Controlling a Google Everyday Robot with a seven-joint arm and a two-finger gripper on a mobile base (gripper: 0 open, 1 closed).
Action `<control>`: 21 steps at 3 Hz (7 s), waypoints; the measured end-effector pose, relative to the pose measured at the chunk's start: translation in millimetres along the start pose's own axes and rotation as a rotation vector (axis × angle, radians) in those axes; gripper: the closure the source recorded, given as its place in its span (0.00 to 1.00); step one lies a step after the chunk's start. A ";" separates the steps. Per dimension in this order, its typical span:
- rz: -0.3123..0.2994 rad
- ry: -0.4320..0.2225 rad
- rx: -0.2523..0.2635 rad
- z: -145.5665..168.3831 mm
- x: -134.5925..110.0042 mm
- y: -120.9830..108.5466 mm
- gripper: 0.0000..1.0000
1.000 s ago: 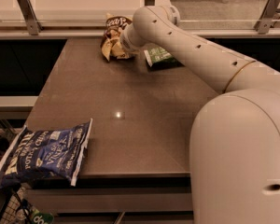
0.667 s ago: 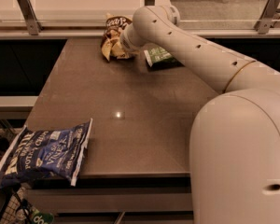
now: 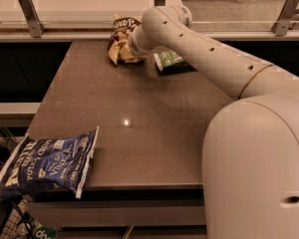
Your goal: Move brown chip bag near blue chip bag
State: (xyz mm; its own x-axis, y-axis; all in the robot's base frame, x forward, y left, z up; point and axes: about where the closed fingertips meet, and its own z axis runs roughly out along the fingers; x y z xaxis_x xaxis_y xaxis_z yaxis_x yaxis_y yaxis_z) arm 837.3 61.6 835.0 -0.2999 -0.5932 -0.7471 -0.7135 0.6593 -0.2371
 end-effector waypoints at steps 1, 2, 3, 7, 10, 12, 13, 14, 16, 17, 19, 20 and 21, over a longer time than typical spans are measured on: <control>0.000 0.000 0.000 0.0 -0.1 0.0 1.00; 0.000 0.000 0.000 -0.1 -0.2 -0.1 1.00; 0.000 -0.001 0.000 -0.2 -0.3 -0.1 1.00; 0.000 -0.001 0.000 -0.2 -0.4 -0.1 1.00; -0.030 -0.028 0.055 -35.2 -17.2 -13.6 1.00; -0.100 -0.061 0.145 -93.7 -48.4 -28.8 1.00; -0.107 -0.108 0.158 -128.8 -53.9 -32.7 1.00; -0.087 -0.136 0.150 -169.9 -46.6 -42.3 1.00; -0.042 -0.168 0.117 -247.0 -28.3 -55.9 1.00; -0.046 -0.162 0.063 -276.2 -21.1 -51.9 1.00; -0.102 -0.111 -0.088 -332.1 15.4 -17.0 1.00; -0.131 -0.078 -0.131 -359.2 38.1 9.1 1.00; -0.162 -0.067 -0.150 -379.7 55.0 41.3 1.00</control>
Offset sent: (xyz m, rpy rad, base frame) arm 0.0071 -0.0073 0.0543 0.0228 -0.0943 -0.0032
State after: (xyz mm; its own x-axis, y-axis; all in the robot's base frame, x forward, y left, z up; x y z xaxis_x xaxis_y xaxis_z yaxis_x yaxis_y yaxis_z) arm 550.9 -119.2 1019.9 -0.1351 -0.6505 -0.7474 -0.8366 0.4790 -0.2657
